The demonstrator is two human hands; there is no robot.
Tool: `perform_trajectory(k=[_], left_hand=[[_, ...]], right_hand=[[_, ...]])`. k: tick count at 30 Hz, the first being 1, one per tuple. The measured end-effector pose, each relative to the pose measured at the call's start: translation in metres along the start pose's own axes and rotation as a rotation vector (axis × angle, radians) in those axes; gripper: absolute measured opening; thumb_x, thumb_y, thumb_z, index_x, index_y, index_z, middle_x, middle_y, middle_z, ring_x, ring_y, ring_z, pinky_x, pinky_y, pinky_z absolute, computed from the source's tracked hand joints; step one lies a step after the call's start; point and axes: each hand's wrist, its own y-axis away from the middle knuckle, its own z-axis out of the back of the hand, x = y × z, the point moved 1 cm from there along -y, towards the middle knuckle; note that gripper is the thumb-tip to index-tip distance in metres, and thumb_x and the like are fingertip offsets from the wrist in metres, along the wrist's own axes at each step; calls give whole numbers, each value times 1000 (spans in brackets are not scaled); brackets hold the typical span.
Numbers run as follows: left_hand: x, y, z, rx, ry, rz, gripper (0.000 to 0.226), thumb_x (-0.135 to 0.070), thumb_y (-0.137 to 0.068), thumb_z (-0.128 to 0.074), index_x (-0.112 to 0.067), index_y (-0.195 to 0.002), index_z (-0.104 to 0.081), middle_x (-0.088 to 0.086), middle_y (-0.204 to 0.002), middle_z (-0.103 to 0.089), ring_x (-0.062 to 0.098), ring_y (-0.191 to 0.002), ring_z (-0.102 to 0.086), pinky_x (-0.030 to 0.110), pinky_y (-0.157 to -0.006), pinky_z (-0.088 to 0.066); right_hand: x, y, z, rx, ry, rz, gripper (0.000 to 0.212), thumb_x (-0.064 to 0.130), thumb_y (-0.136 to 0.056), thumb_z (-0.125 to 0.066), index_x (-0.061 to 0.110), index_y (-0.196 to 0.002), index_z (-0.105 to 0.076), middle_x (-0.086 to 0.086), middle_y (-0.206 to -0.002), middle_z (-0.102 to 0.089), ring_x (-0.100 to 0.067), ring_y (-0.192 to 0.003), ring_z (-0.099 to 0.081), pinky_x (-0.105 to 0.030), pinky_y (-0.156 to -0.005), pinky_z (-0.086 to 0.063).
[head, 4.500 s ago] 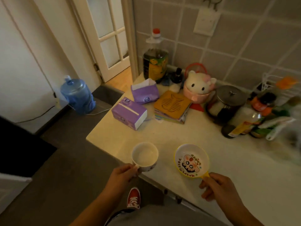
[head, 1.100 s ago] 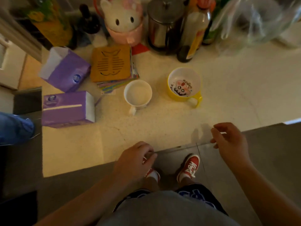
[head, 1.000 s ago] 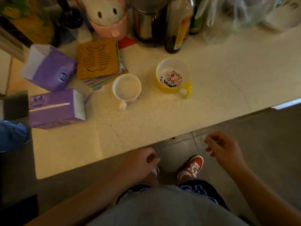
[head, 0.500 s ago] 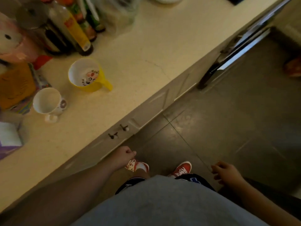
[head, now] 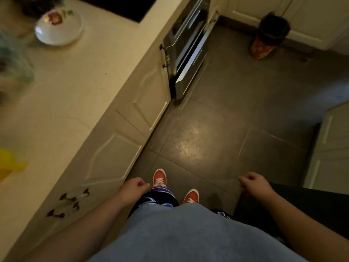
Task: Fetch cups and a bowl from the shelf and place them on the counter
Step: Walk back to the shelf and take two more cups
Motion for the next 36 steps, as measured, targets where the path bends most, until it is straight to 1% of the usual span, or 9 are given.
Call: perform_trajectory(k=[4, 6, 11, 17, 20, 23, 26, 31, 36], left_hand=[[-84, -67, 36, 57, -119, -6, 28, -40, -93, -57, -13, -98, -66, 6, -94, -69, 20, -87, -65, 37, -81, -53], [-84, -66, 42, 85, -163, 20, 27, -41, -94, -56, -16, -98, -65, 3, -93, -68, 17, -87, -64, 35, -79, -53], [-120, -111, 59, 119, -184, -10, 25, -39, -94, -56, -18, -83, -63, 3, -84, -67, 18, -80, -63, 30, -68, -47], [-251, -194, 101, 183, -303, -107, 24, -36, -94, -58, -15, -82, -62, 7, -79, -66, 21, -74, -61, 33, -69, -48], [-335, -221, 110, 197, -318, -180, 25, -35, -94, -58, -13, -83, -63, 10, -79, -66, 23, -73, -62, 33, -68, -48], [-423, -238, 100, 208, -314, -258, 29, -34, -93, -59, -9, -79, -63, 16, -78, -68, 32, -74, -65, 44, -77, -54], [-500, -245, 80, 253, -317, -348, 26, -36, -93, -59, -12, -83, -65, 18, -88, -72, 34, -84, -69, 48, -84, -54], [-622, -246, 28, 312, -402, -450, 24, -34, -94, -58, -13, -88, -64, 15, -89, -70, 30, -87, -67, 43, -81, -53], [-696, -250, 9, 351, -516, -406, 20, -36, -96, -55, -18, -95, -64, 11, -96, -69, 25, -92, -66, 38, -80, -52]], right_hand=[[51, -64, 60, -59, -151, -4, 18, 22, -93, -60, 3, -90, -61, -16, -85, -64, -24, -67, -59, -33, -60, -47], [64, -64, 62, -31, -147, 35, 21, 22, -92, -60, 2, -95, -62, -14, -85, -64, -22, -66, -59, -31, -57, -46], [88, -86, 89, -83, -243, 20, 26, 20, -91, -60, -5, -99, -60, -16, -82, -63, -22, -64, -57, -31, -54, -44], [91, -107, 147, -176, -358, -117, 23, 25, -89, -63, 2, -93, -64, -20, -87, -70, -27, -71, -65, -38, -65, -54], [77, -104, 169, -216, -414, -234, 24, 25, -90, -63, 0, -91, -63, -18, -78, -68, -29, -67, -63, -37, -58, -52], [59, -103, 190, -237, -431, -313, 18, 23, -90, -63, 5, -85, -63, -13, -71, -65, -24, -60, -61, -29, -49, -46], [43, -111, 209, -233, -480, -378, 19, 24, -90, -63, 5, -89, -64, -14, -79, -68, -25, -64, -62, -31, -54, -46], [21, -153, 265, -230, -539, -416, 21, 21, -91, -62, 0, -88, -62, -11, -67, -60, -23, -55, -55, -27, -48, -40], [30, -210, 342, -205, -539, -380, 21, 23, -91, -62, 3, -88, -63, -13, -66, -62, -21, -54, -57, -25, -46, -43]])
